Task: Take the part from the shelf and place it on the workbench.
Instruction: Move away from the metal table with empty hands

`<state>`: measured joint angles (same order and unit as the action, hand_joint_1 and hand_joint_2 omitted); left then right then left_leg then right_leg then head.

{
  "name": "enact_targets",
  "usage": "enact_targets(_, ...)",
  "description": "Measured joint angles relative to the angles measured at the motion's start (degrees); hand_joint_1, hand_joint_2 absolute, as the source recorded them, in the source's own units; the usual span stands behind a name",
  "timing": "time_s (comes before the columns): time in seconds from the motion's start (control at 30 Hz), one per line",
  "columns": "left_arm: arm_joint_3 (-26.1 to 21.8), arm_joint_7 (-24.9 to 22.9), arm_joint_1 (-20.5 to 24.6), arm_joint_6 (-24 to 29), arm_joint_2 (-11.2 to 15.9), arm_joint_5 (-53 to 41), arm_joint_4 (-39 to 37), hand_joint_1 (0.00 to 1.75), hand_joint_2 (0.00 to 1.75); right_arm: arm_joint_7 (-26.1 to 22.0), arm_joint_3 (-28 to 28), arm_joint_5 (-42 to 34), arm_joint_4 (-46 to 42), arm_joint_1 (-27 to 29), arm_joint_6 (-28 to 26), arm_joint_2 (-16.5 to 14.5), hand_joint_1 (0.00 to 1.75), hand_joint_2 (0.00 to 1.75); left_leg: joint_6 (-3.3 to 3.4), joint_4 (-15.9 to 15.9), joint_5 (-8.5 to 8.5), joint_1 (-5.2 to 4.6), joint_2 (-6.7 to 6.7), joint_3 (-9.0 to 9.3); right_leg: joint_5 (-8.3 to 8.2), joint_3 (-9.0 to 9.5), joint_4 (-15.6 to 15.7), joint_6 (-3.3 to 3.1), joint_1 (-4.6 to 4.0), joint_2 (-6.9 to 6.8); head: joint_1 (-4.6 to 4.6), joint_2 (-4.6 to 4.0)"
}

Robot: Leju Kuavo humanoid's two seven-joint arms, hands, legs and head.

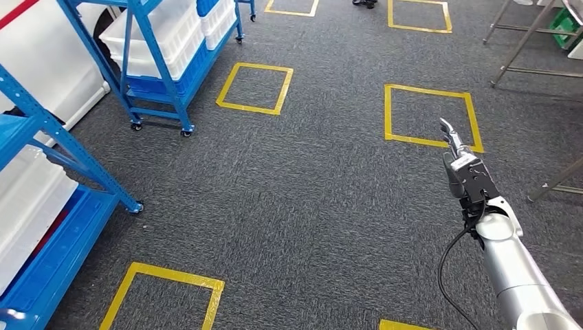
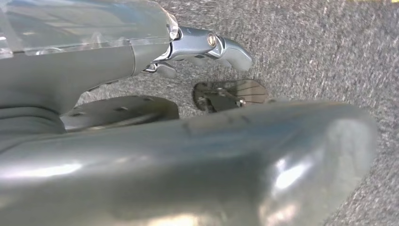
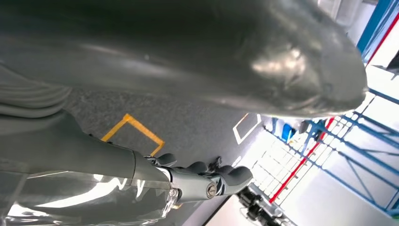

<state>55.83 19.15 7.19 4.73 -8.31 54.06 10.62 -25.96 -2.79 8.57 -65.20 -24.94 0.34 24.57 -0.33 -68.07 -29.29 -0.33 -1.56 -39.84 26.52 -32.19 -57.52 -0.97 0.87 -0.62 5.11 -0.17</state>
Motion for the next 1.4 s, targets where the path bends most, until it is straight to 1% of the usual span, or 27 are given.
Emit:
enact_targets(0.03, -0.01, 0.04, -0.04, 0.02, 0.02, 0.02, 0.00, 0.00, 0.00, -0.04, -0.02, 0.02, 0.01, 0.14, 0.03, -0.02, 0.00, 0.00, -0.16, -3.78, -1.66, 0.12, 0.52, -1.59, 0.01, -0.06, -0.01, -0.07, -0.11, -0.81, -0.01, 0.00)
enact_targets(0.07, -0.03, 0.06, -0.14, 0.03, 0.02, 0.04, 0.00, 0.00, 0.00, -0.12, -0.05, 0.02, 0.01, 0.33, 0.07, -0.04, 0.00, 0.00, -0.31, -6.18, -2.41, 0.24, 0.77, -2.50, 0.02, -0.10, -0.02, -0.09, -0.16, -1.63, -0.01, 0.00)
enact_targets(0.1, -0.04, 0.07, -0.25, 0.04, 0.03, 0.05, 0.00, 0.00, 0.00, -0.22, -0.09, 0.02, 0.01, 0.56, 0.10, -0.08, 0.00, 0.00, -0.42, -6.63, -2.19, 0.32, 0.95, -2.46, 0.03, -0.11, -0.04, -0.08, -0.18, -2.42, -0.01, 0.00)
enact_targets(0.13, -0.08, 0.08, -0.33, 0.05, 0.04, 0.07, 0.00, 0.00, 0.00, -0.36, -0.14, 0.02, 0.00, 0.84, 0.12, -0.11, 0.00, 0.00, -0.46, -4.40, -0.85, 0.39, 1.28, -1.10, 0.07, -0.07, -0.07, -0.02, -0.18, -3.19, -0.01, 0.00)
enact_targets(0.23, -0.31, 0.18, -0.31, 0.13, 0.09, 0.11, 0.00, 0.00, 0.00, -0.85, -0.25, 0.03, -0.21, 1.74, 0.12, -0.16, 0.00, 0.00, 0.09, 7.46, 3.49, 0.16, 4.00, 5.41, 0.37, 0.06, -0.36, 0.53, -0.42, -5.22, -0.03, 0.00)
enact_targets(0.3, -0.41, 0.22, -0.37, 0.20, 0.09, 0.12, 0.00, 0.00, 0.00, -0.99, -0.32, 0.09, -0.53, 2.48, 0.14, -0.15, 0.00, 0.00, 0.82, 10.01, 3.89, -0.18, 4.39, 6.53, 0.49, 0.12, -0.49, 1.13, -0.68, -6.33, -0.05, 0.00)
enact_targets(0.37, -0.43, 0.15, -0.62, 0.36, 0.09, 0.10, 0.00, 0.00, 0.00, -0.90, -0.38, 0.13, -1.22, 3.51, 0.37, -0.15, 0.00, 0.00, 1.51, 10.26, 4.29, -0.13, 3.03, 6.37, 0.61, 0.27, -0.47, 1.78, -0.55, -6.95, -0.06, 0.00)
enact_targets(0.43, -0.44, -0.03, -0.71, 0.56, 0.10, 0.03, 0.00, 0.00, 0.00, -0.71, -0.40, 0.08, -2.21, 4.82, 0.76, -0.06, 0.00, 0.00, 2.20, 10.74, 4.74, 0.10, 1.92, 6.44, 2.27, -0.49, -2.52, 2.40, -0.12, -4.24, -0.06, 0.00)
enact_targets(0.5, -0.45, -0.23, -0.66, 0.67, 0.11, -0.04, 0.00, 0.00, 0.00, -0.52, -0.39, 0.01, -3.00, 6.74, 0.92, 0.24, 0.00, 0.00, 2.62, 10.93, 5.02, 0.23, 0.73, 6.41, 5.82, -3.44, -9.01, 2.79, 0.21, -0.52, -0.06, 0.00)
enact_targets(0.53, -0.45, -0.32, -0.68, 0.72, 0.12, -0.05, 0.00, 0.00, 0.00, -0.44, -0.38, -0.01, -3.34, 7.96, 0.91, 0.38, 0.00, 0.00, 2.70, 10.92, 5.07, 0.21, 0.01, 6.36, 7.40, -5.34, -12.90, 2.89, 0.27, 0.22, -0.07, 0.00)
enact_targets(0.57, -0.45, -0.40, -0.76, 0.76, 0.14, -0.04, 0.00, 0.00, 0.00, -0.39, -0.38, 0.00, -3.70, 9.25, 0.89, 0.44, 0.00, 0.00, 2.72, 10.90, 5.11, 0.18, -0.78, 6.33, 8.11, -6.79, -15.69, 2.96, 0.30, 0.48, -0.07, 0.00)
enact_targets(0.6, -0.45, -0.45, -0.85, 0.85, 0.16, 0.00, 0.00, 0.00, 0.00, -0.37, -0.38, 0.01, -4.14, 10.49, 0.86, 0.44, 0.00, 0.00, 2.71, 10.84, 5.14, 0.15, -1.59, 6.31, 7.73, -7.35, -16.55, 2.98, 0.34, 0.58, -0.07, 0.00)
enact_targets(0.63, -0.48, -0.46, -0.91, 0.97, 0.19, 0.15, -0.01, 0.00, 0.00, -0.36, -0.38, 0.05, -4.63, 11.57, 0.84, 0.41, 0.00, 0.00, 2.67, 10.74, 5.16, 0.13, -2.38, 6.31, 6.26, -6.74, -15.01, 2.92, 0.38, 0.69, -0.07, 0.00)
enact_targets(0.67, -0.57, -0.40, -0.94, 1.09, 0.21, 0.45, -0.01, 0.00, 0.00, -0.35, -0.38, 0.16, -5.17, 12.44, 0.82, 0.37, 0.00, 0.00, 2.60, 10.60, 5.16, 0.14, -3.14, 6.30, 4.10, -5.11, -11.47, 2.81, 0.46, 1.14, -0.07, 0.00)
enact_targets(0.73, -0.96, -0.10, -0.92, 1.25, 0.26, 1.37, -0.02, 0.00, 0.00, -0.35, -0.38, 0.57, -6.17, 13.69, 0.80, 0.25, 0.00, 0.00, 2.20, 10.23, 5.13, 0.11, -4.43, 6.12, 1.04, -1.58, -3.92, 2.55, 0.54, 3.22, -0.07, 0.00)
enact_targets(0.8, -1.48, 0.34, -0.99, 1.26, 0.32, 2.35, -0.02, 0.00, 0.00, -0.29, -0.41, 1.14, -7.06, 14.87, 0.72, -0.03, 0.00, 0.00, 1.54, 10.11, 5.23, 0.11, -5.51, 5.73, 0.45, -0.36, -1.12, 2.18, 0.34, 4.06, -0.07, 0.00)
enact_targets(0.87, -2.06, 0.64, -1.25, 1.35, 0.47, 3.01, -0.03, 0.00, 0.00, -0.22, -0.50, 1.73, -8.07, 16.05, 0.49, -0.55, 0.00, 0.00, 0.81, 10.14, 5.39, 0.20, -6.30, 5.37, 0.15, -0.39, -0.96, 1.51, 0.23, 2.71, -0.06, 0.00)
enact_targets(0.93, -2.59, 0.86, -1.49, 1.51, 0.64, 3.42, -0.04, 0.00, 0.00, -0.23, -0.68, 2.52, -9.29, 17.44, 0.11, -1.20, 0.00, 0.00, 0.29, 8.16, 3.93, 0.04, -4.26, 4.33, -0.14, -0.31, -0.52, 0.59, 0.35, 1.29, -0.03, 0.00)
enact_targets(1.0, -2.88, 1.04, -1.66, 1.58, 0.78, 3.79, -0.05, 0.00, 0.00, -0.36, -1.00, 3.64, -10.40, 19.36, -0.20, -1.82, 0.00, 0.00, 0.02, 2.07, 0.21, -0.06, -0.80, 1.64, -0.21, -0.30, -0.27, -0.05, 0.17, -0.32, 0.03, 0.00)
enact_targets(1.07, -3.17, 1.27, -2.06, 1.60, 0.92, 4.05, -0.07, 0.00, 0.00, -0.62, -1.67, 4.75, -11.04, 21.03, -0.36, -2.66, 0.00, 0.00, -0.24, -4.78, -2.85, 0.12, 0.64, -1.24, -0.14, -0.39, -0.32, -0.26, -0.08, -1.94, 0.05, 0.00)
enact_targets(1.1, -3.39, 1.48, -2.36, 1.64, 0.99, 4.19, -0.07, 0.00, 0.00, -0.81, -2.13, 5.22, -11.18, 21.56, -0.44, -3.21, 0.00, 0.00, -0.34, -6.14, -3.08, 0.21, 0.92, -1.66, -0.12, -0.43, -0.35, -0.28, -0.13, -2.70, 0.05, 0.00)
enact_targets(1.13, -3.63, 1.79, -2.63, 1.70, 1.08, 4.40, -0.07, 0.00, 0.00, -1.06, -2.59, 5.60, -11.25, 21.90, -0.57, -3.83, 0.00, 0.00, -0.39, -5.20, -2.24, 0.26, 1.16, -0.93, -0.09, -0.45, -0.38, -0.26, -0.15, -3.40, 0.05, 0.00)
enact_targets(1.17, -3.87, 2.21, -2.84, 1.78, 1.17, 4.71, -0.07, 0.00, 0.00, -1.38, -3.05, 5.89, -11.26, 22.12, -0.70, -4.46, 0.00, 0.00, -0.37, -2.05, -0.60, 0.29, 1.65, 0.91, -0.04, -0.41, -0.42, -0.18, -0.15, -4.07, 0.05, 0.00)
enact_targets(1.23, -4.43, 3.22, -2.97, 1.91, 1.42, 5.51, -0.07, 0.00, 0.00, -2.17, -3.84, 6.13, -11.21, 22.28, -0.96, -5.72, 0.00, 0.00, -0.02, 6.14, 2.29, 0.10, 3.93, 5.40, 0.16, -0.28, -0.62, 0.15, -0.31, -5.35, 0.05, 0.00)
enact_targets(1.3, -5.16, 4.36, -2.99, 1.96, 1.65, 6.41, -0.07, 0.00, 0.00, -3.17, -4.39, 5.83, -11.05, 22.07, -1.17, -6.85, 0.00, 0.00, 0.59, 10.12, 3.19, -0.22, 5.09, 7.30, 0.32, -0.16, -0.79, 0.68, -0.55, -6.45, 0.06, 0.00)
enact_targets(1.37, -5.88, 5.16, -3.19, 1.96, 1.85, 7.03, -0.08, 0.00, 0.00, -3.87, -4.77, 5.37, -10.79, 21.58, -1.36, -7.82, 0.00, 0.00, 1.27, 10.38, 3.40, -0.34, 3.89, 7.20, 0.35, 0.07, -0.73, 1.33, -0.57, -7.47, 0.05, 0.00)
enact_targets(1.4, -6.18, 5.37, -3.30, 1.96, 1.95, 7.16, -0.09, 0.00, 0.00, -4.03, -4.96, 5.25, -10.66, 21.31, -1.42, -8.24, 0.00, 0.00, 1.60, 10.62, 3.63, -0.25, 3.23, 7.29, 0.63, 0.14, -0.93, 1.69, -0.42, -7.02, 0.04, 0.00)
